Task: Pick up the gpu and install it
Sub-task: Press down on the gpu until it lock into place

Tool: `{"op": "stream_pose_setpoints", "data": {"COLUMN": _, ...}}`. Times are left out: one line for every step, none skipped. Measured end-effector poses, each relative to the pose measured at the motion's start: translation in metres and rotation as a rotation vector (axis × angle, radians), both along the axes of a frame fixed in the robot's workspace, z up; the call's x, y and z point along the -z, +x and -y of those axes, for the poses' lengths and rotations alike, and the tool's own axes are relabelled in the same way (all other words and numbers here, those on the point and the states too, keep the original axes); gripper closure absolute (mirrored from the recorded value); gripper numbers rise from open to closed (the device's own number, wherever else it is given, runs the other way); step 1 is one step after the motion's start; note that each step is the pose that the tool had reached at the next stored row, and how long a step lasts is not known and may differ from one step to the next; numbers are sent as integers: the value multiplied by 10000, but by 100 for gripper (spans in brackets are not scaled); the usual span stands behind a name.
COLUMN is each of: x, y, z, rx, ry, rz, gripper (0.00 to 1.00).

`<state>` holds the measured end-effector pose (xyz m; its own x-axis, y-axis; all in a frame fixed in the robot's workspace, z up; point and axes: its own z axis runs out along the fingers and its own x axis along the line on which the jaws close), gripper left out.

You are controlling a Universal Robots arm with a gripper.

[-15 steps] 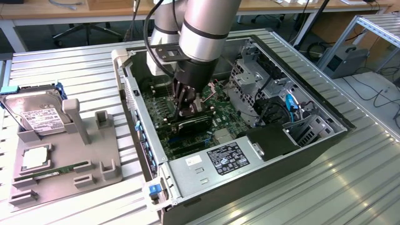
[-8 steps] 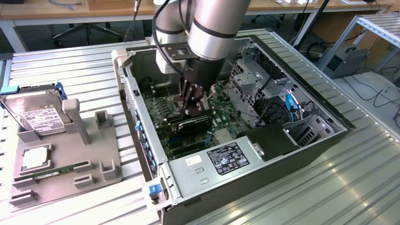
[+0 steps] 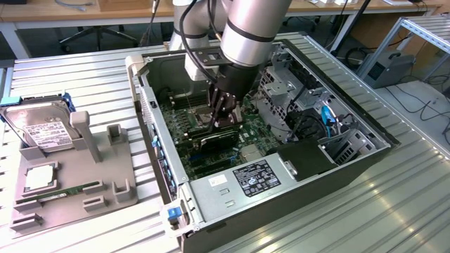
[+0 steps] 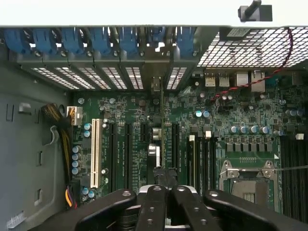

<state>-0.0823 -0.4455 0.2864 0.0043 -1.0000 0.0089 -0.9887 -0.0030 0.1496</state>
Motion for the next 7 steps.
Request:
{"op": "stream_pose_setpoints", "data": {"x": 0, "y": 2, "z": -1, "rx": 2, "ry": 0, "rz": 0, "gripper": 89}}
{"op": "stream_pose_setpoints", "data": {"x": 0, "y": 5, "z": -1, "rx": 2, "ry": 0, "rz": -1, "gripper": 89}}
{"op": "stream_pose_setpoints", "data": {"x": 0, "y": 5, "z": -1, "rx": 1, "ry": 1, "rz": 0, "gripper": 89}}
{"op": "stream_pose_setpoints", "data": {"x": 0, "y": 6, "z": -1, "rx": 1, "ry": 0, "rz": -1, "gripper": 89}}
{"op": "stream_pose_setpoints", "data": {"x": 0, "y": 6, "z": -1, "rx": 0, "ry": 0, "rz": -1, "gripper": 89}}
{"op": "stream_pose_setpoints", "data": {"x": 0, "y": 6, "z": -1, "rx": 1, "ry": 1, "rz": -1, "gripper": 89}}
{"op": "stream_pose_setpoints", "data": {"x": 0, "y": 6, "z": -1, "rx": 1, "ry": 0, "rz": -1, "gripper": 89}}
